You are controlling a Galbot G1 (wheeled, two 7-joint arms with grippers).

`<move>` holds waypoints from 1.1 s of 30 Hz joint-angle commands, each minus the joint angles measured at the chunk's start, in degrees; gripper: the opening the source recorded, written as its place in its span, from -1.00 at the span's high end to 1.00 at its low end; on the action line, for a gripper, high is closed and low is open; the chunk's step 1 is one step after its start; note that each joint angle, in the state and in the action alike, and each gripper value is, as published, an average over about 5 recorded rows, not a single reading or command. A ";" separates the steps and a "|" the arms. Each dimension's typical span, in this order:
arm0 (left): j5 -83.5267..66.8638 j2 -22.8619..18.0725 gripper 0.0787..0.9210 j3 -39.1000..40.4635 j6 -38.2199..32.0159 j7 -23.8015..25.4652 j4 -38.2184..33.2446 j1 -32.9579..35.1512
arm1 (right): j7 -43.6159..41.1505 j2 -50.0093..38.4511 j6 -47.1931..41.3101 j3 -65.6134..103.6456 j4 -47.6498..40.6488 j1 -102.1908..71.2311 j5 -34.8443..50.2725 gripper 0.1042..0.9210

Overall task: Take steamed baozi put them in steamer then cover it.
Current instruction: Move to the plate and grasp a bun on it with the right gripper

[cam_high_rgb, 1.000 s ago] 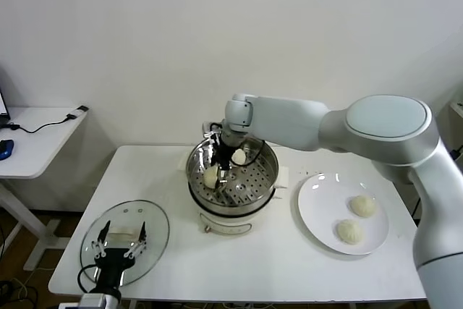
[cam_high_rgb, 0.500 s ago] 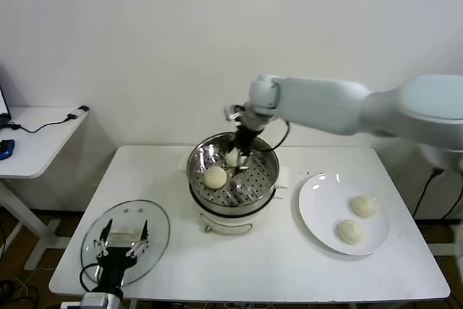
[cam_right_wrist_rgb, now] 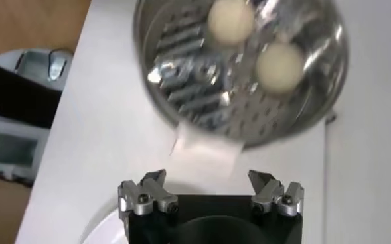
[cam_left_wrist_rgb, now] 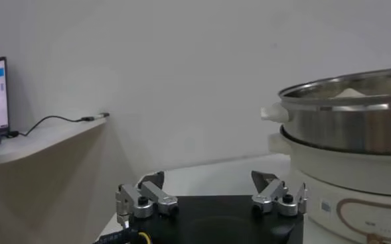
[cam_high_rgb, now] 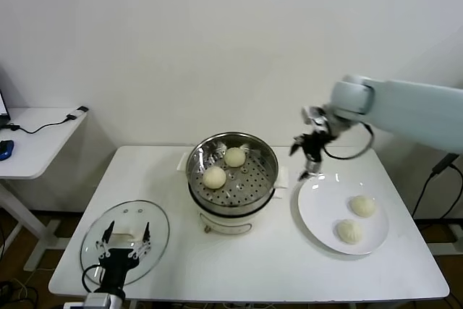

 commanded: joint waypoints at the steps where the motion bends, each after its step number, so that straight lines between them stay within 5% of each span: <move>1: 0.45 -0.46 -0.77 -0.11 0.15 -0.08 0.08 0.18 | -1.16 -13.92 0.82 7.29 3.13 -14.05 -16.09 -0.76; 33: 0.72 -1.11 -0.77 -0.84 0.09 -0.40 1.20 0.43 | -0.94 -6.24 2.08 19.73 -9.04 -32.36 -24.61 -0.76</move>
